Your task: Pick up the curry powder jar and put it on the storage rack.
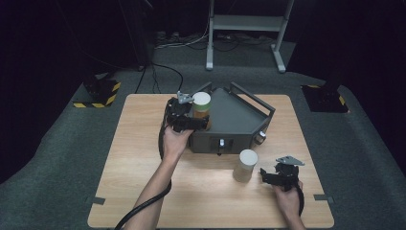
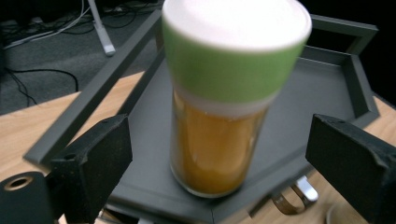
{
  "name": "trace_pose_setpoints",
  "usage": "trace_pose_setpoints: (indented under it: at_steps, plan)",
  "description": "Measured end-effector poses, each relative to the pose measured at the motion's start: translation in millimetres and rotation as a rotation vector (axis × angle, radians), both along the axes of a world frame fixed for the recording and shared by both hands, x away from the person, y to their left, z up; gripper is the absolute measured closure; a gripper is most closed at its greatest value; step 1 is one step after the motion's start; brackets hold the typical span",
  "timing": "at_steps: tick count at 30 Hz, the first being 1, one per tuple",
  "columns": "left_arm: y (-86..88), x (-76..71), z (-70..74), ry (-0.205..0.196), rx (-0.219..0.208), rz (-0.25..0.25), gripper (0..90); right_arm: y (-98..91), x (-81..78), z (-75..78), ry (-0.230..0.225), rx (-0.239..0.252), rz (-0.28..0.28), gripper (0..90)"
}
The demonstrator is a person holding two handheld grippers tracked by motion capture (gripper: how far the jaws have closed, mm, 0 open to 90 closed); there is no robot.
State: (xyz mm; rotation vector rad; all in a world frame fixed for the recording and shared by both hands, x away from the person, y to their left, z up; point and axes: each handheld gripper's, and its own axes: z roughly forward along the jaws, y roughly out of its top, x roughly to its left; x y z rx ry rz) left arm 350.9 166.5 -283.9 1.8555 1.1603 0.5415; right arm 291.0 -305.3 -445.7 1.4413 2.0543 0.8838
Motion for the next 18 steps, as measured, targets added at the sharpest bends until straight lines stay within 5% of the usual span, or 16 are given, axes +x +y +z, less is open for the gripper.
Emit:
trace_pose_setpoints:
  at_steps: [18]
  plan:
    - [20.6, -32.4, -40.5, 0.034, 0.000, -0.002, 6.6, 0.1, 0.0, 0.1, 0.000, 0.000, 0.000, 8.8]
